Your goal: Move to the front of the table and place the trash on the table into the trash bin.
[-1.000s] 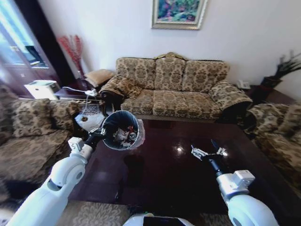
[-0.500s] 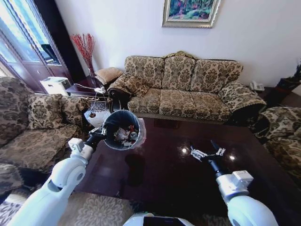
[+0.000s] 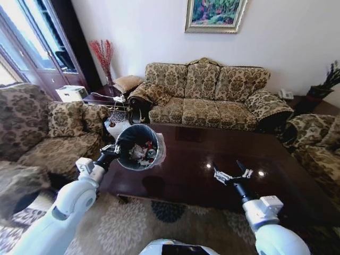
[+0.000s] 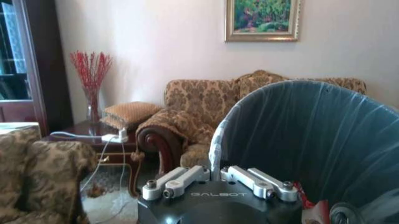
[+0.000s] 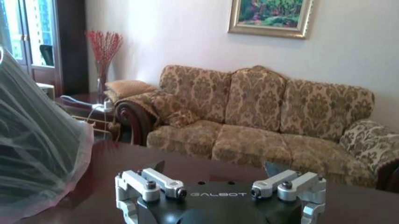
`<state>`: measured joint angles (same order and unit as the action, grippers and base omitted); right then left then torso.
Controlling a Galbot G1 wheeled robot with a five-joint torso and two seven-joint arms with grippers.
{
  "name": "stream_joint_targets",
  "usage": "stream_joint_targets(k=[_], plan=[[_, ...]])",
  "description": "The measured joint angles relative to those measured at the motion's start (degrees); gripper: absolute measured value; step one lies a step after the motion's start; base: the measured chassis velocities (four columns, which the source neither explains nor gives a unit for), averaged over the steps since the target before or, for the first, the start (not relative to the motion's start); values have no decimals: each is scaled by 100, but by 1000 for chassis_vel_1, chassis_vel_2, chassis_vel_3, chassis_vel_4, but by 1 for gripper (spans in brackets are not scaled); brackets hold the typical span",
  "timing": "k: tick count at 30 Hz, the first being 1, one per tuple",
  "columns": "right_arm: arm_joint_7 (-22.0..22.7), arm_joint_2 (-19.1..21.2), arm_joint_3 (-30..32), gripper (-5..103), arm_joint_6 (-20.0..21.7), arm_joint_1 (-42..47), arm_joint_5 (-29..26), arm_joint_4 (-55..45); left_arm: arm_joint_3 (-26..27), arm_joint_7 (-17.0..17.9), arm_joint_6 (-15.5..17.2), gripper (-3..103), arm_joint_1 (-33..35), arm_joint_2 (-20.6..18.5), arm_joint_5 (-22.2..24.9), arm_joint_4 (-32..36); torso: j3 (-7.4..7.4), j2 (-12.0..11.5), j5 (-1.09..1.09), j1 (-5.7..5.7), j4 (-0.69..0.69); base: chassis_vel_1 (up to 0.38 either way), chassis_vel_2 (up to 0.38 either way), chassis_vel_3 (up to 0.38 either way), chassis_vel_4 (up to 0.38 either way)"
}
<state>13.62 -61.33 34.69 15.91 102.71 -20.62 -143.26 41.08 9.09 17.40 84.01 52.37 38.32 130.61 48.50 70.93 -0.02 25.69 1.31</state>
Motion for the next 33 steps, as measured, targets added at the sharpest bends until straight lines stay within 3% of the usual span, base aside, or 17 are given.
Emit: stream_joint_targets(k=[12,19,33], plan=[[-79,-32,-31,100,-268,48,1,-2,143,-244,12,3,252,200,-223,110,-38,-54,-2,-40,-1,449,-203,-432,197],[-74,-81,-79,100,-303,5,2,25,278,-397,12,3,486,377,-347,160,-146,-279,7,-127,-4,34,-62,-50,50],[-51,-113,-156,100,-337,-99,115,126,391,-462,-2,3,717,474,-416,279,-384,-697,1,-332,-2,-30,15,33,-12]])
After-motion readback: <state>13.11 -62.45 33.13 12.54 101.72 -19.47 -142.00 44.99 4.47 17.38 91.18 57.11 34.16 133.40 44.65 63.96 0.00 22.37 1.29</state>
